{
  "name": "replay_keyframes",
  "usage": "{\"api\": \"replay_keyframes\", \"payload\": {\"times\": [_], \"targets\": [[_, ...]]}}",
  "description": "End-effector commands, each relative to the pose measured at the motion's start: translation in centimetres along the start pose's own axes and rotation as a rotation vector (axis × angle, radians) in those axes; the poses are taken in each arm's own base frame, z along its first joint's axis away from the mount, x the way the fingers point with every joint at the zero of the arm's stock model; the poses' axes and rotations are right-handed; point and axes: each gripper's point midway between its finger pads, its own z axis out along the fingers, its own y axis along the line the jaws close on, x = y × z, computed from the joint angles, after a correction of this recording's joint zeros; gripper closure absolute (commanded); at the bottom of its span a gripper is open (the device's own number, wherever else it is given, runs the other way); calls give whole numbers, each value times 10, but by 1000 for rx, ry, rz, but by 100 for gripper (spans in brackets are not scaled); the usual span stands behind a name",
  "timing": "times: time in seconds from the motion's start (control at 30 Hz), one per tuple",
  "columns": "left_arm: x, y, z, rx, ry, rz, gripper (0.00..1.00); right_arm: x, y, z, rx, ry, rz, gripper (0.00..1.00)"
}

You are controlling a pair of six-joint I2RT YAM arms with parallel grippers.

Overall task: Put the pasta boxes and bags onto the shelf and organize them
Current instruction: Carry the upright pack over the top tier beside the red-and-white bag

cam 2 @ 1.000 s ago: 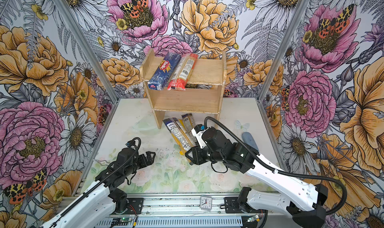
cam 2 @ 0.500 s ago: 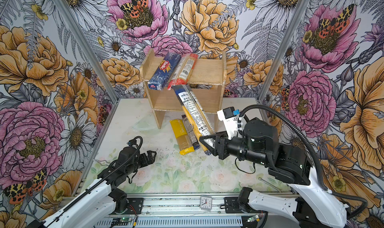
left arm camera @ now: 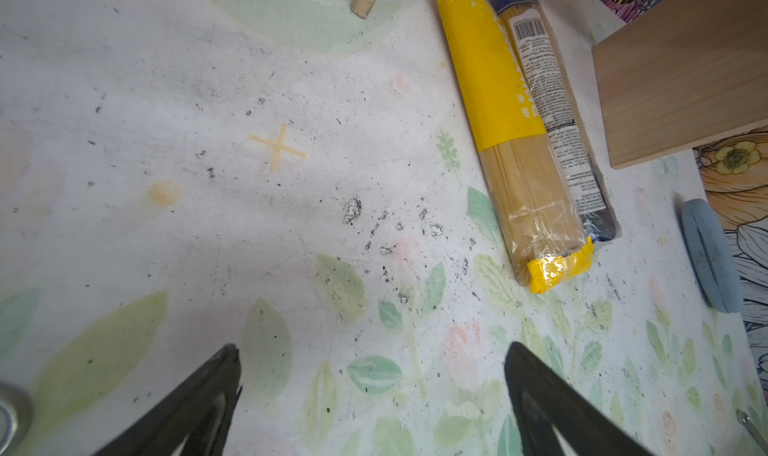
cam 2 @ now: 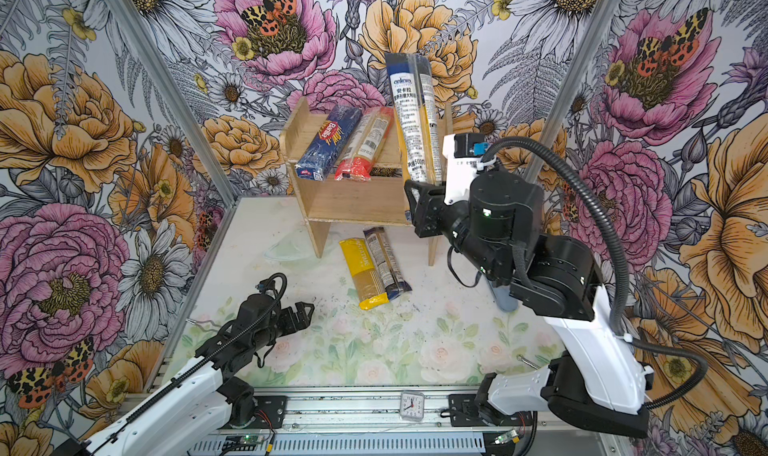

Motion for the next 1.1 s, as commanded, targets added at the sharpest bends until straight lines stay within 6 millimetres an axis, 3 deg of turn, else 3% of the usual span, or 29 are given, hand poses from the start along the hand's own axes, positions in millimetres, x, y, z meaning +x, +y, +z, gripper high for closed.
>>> {"api": "replay_keyframes", "payload": {"times": [0.0,0.23,0.33,0.37,0.53,0.7,0.87,1.07], "targets": [[-15,-17,-6,45,-37,27,1,-69,-12,-5,130,-237,5,100],[-16,-19,-6,46,-37,35,1,-99,-21,32,234,-319,21,100],[-16,-21,-7,54,-36,44,1,-101,-34,49,280,-331,56,100],[-16,-21,-8,54,-37,44,1,-102,-48,56,307,-336,77,100],[-16,-22,-9,52,-42,59,1,-85,-68,99,285,-269,125,100],[-15,-22,-9,50,-39,65,1,-62,-64,131,236,-184,97,100],[-14,-20,-8,47,-39,63,1,-49,-59,148,217,-145,89,100],[-13,-19,-9,43,-39,62,1,-34,-74,155,312,-128,123,100]]}}
